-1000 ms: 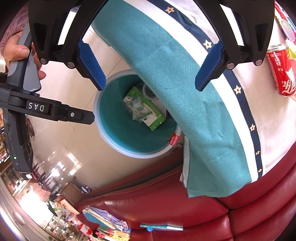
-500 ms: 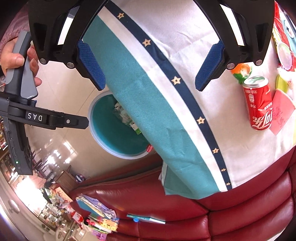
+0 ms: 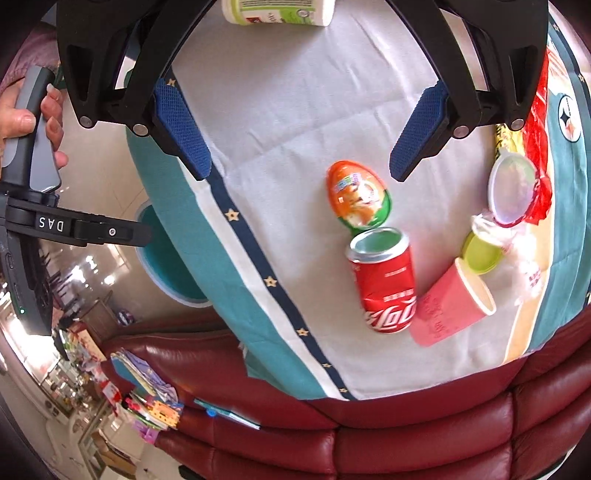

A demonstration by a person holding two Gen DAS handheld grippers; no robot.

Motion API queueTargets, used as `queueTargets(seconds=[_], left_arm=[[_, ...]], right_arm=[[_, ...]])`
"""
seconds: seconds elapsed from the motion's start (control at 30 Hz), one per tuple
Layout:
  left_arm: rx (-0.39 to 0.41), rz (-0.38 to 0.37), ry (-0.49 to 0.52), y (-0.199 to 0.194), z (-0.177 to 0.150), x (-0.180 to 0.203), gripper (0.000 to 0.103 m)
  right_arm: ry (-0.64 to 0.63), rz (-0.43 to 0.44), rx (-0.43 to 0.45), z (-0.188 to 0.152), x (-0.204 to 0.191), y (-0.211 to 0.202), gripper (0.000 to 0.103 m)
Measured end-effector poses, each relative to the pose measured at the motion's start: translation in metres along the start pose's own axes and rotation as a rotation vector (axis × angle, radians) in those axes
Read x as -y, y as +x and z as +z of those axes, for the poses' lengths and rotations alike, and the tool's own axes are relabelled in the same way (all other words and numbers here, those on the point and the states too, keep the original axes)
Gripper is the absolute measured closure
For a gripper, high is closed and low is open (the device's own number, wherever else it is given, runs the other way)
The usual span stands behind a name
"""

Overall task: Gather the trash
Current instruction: 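Move both tools back over the table toward the remaining trash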

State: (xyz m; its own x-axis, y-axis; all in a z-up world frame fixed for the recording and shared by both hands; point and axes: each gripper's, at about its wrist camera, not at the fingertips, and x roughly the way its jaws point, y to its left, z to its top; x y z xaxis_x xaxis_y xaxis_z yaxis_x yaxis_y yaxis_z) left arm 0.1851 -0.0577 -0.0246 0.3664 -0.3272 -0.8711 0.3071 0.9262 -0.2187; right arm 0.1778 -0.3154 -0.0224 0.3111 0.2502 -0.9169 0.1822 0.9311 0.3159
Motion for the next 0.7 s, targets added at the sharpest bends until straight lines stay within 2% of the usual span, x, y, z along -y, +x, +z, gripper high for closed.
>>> queueTargets(seconds=[0.33,0.7], left_arm=[[0.018,0.078,-0.152,-0.022,-0.023,-0.094,0.006],[0.031,0.132,-0.209,-0.032,-0.015,-0.155,0.006]], right_arm=[[-0.1,0.005,-0.071,-0.001,-0.066,0.034,0.018],[-0.176,0.02,-0.118,0.021,-0.125,0.068,0.018]])
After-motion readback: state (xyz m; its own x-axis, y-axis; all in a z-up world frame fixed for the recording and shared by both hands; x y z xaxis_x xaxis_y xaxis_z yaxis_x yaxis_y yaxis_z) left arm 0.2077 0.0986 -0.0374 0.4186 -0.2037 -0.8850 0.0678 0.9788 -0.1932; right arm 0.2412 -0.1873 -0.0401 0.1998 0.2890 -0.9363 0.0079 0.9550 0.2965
